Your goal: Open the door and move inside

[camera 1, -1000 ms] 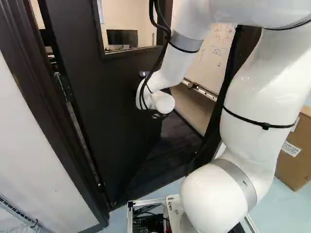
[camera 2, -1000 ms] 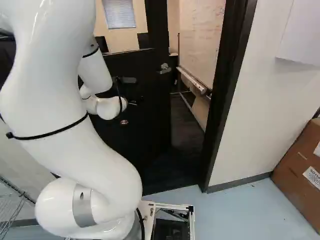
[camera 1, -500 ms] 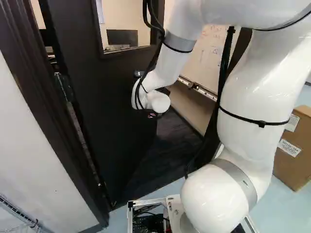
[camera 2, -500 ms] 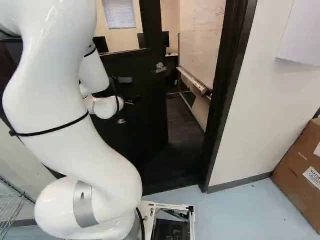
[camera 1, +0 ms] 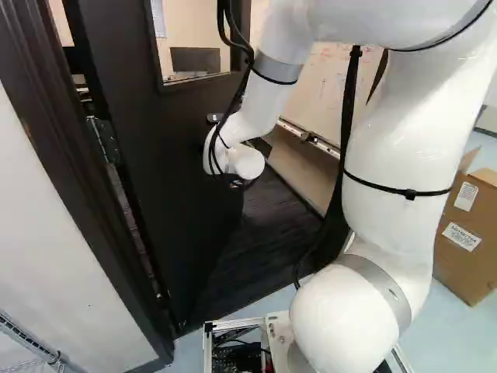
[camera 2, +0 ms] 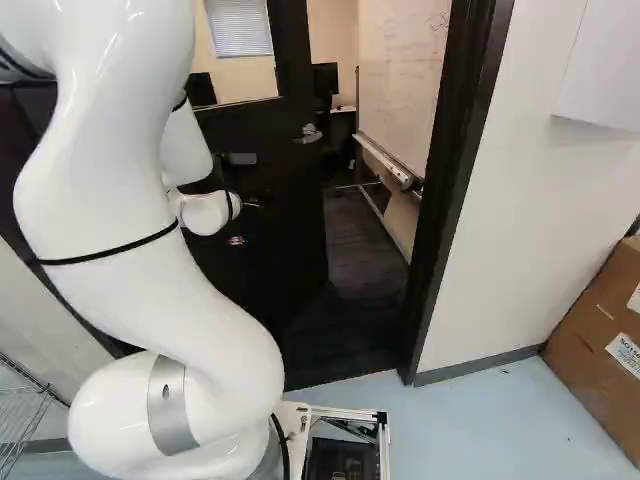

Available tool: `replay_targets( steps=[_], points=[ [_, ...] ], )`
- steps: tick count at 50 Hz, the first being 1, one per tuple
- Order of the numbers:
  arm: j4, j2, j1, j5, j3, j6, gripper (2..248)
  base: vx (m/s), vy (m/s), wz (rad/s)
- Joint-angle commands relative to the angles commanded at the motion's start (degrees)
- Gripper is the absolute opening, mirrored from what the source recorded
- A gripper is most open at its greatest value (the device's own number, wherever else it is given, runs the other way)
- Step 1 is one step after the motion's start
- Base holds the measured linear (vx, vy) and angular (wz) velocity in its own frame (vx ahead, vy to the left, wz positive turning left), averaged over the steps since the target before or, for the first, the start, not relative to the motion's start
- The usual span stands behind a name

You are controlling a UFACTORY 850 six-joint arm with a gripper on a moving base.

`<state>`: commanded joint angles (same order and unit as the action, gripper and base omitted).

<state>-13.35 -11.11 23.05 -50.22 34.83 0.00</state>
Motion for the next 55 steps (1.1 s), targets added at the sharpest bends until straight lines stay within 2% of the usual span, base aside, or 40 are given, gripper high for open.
replay_targets(
  steps=[55],
  points=[
    [0.5,-5.0,4.4,0.0,5.8,0.0,247,0.0,0.0,0.0]
  ],
)
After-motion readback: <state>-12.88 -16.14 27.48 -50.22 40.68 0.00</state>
